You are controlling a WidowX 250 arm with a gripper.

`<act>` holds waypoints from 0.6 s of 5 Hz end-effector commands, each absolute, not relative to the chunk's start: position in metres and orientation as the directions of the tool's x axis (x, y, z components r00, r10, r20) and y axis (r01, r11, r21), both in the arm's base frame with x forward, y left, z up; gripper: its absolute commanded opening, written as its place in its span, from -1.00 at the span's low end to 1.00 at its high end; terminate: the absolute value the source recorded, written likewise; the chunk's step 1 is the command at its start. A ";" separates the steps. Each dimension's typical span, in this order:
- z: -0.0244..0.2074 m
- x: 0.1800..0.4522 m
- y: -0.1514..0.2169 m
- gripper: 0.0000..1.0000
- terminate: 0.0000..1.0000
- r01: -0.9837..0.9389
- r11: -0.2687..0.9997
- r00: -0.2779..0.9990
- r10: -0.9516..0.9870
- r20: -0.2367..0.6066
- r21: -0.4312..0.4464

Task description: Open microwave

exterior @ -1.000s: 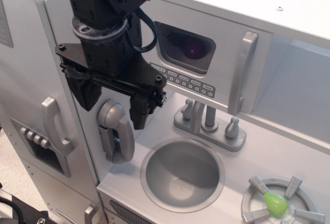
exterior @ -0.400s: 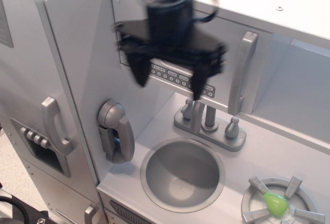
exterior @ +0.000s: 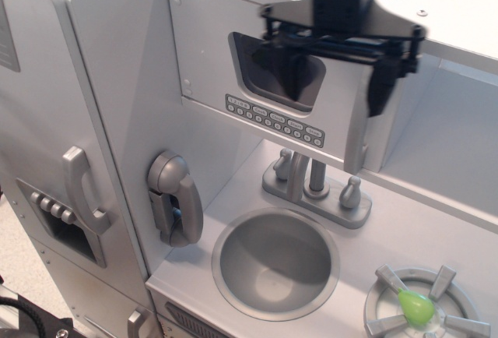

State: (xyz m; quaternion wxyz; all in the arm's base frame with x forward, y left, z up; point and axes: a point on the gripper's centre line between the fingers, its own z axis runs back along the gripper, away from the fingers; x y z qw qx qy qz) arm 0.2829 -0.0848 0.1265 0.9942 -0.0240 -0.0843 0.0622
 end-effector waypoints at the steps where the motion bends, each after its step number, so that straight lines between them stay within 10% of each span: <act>1: 0.131 0.305 -0.099 1.00 -1.00 -0.099 0.993 0.966 0.112 0.231 -0.066; 3: 0.114 0.316 -0.100 1.00 -1.00 -0.090 0.996 0.955 0.092 0.282 -0.022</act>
